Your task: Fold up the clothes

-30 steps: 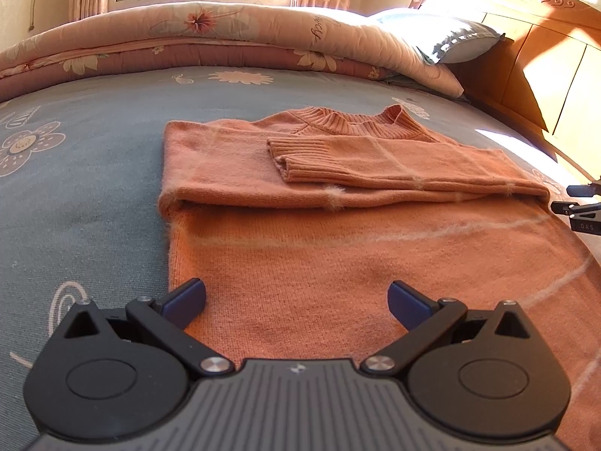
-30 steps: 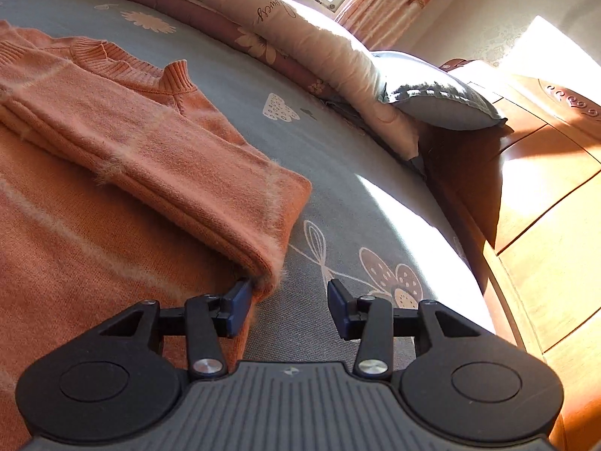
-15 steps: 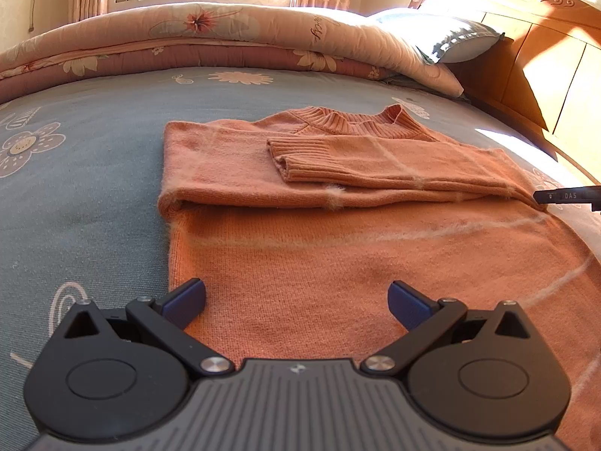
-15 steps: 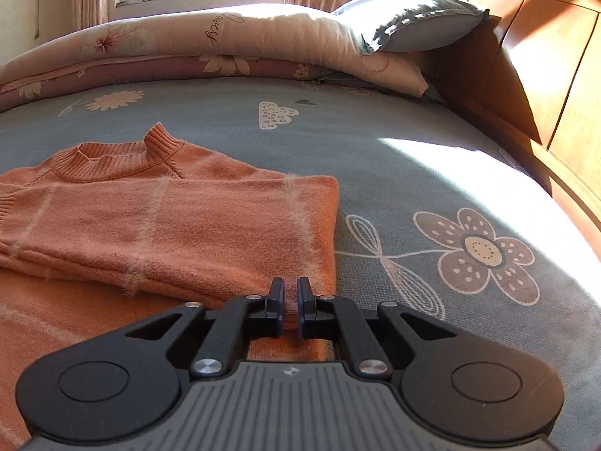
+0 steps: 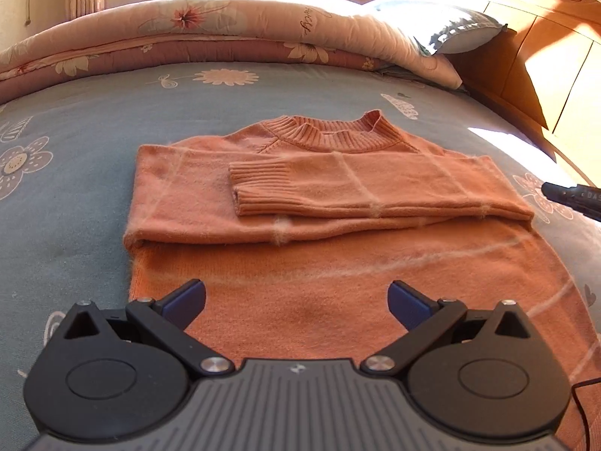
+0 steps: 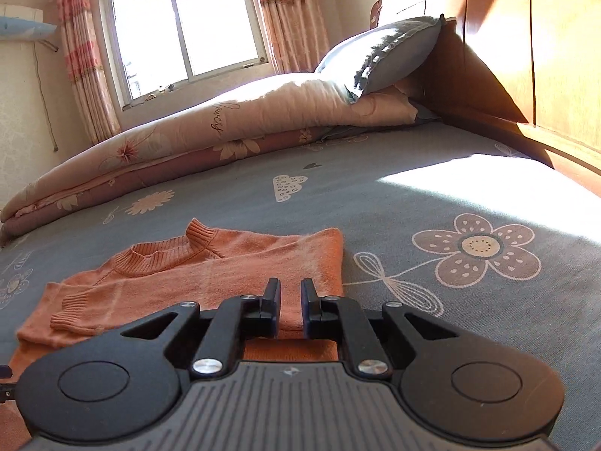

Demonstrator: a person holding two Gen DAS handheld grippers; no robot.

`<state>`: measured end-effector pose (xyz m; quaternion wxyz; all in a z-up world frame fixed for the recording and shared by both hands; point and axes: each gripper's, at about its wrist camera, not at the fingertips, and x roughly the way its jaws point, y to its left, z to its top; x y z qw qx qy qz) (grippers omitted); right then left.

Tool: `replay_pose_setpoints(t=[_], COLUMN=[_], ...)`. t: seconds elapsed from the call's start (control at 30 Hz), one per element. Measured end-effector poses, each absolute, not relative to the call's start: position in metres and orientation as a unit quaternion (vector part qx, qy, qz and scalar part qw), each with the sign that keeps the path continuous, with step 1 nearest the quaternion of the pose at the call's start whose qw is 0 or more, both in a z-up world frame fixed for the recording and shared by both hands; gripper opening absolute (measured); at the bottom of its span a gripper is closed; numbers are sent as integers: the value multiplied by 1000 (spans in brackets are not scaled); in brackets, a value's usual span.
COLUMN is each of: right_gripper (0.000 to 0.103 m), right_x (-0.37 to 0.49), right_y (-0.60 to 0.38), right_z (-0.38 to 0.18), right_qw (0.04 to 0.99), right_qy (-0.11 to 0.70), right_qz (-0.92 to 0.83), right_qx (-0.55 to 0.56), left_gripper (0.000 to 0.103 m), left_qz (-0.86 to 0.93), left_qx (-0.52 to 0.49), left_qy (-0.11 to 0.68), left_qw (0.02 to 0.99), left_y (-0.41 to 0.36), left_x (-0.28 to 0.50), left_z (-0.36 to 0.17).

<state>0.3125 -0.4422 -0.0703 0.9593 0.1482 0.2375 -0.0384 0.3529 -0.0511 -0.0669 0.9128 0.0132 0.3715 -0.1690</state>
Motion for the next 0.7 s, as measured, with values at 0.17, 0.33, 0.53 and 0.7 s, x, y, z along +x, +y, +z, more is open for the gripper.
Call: replay_pose_setpoints(t=[0.17,0.33,0.53,0.7], right_gripper=[13,13,13,14], right_x=[346,368,365,363], right_y=[-447,-447,-430,-416], right_z=[-94,-115,-117,-120], right_qw=[957,944,951,955], right_qy=[248,289,288,286], right_qz=[-8,1,-18,-34], right_qx=[152,158,108,66], left_gripper=[102,102,102,101], left_qz=[-233,-279,-256,-276], left_qx=[15,-24,-43,-25], left_qy=[363,367,429,433], left_qw=[902,887,865,858], left_y=[-117,-194,-227,-233], left_x=[390,441,461,468], left_z=[-31,-41,-103,-81])
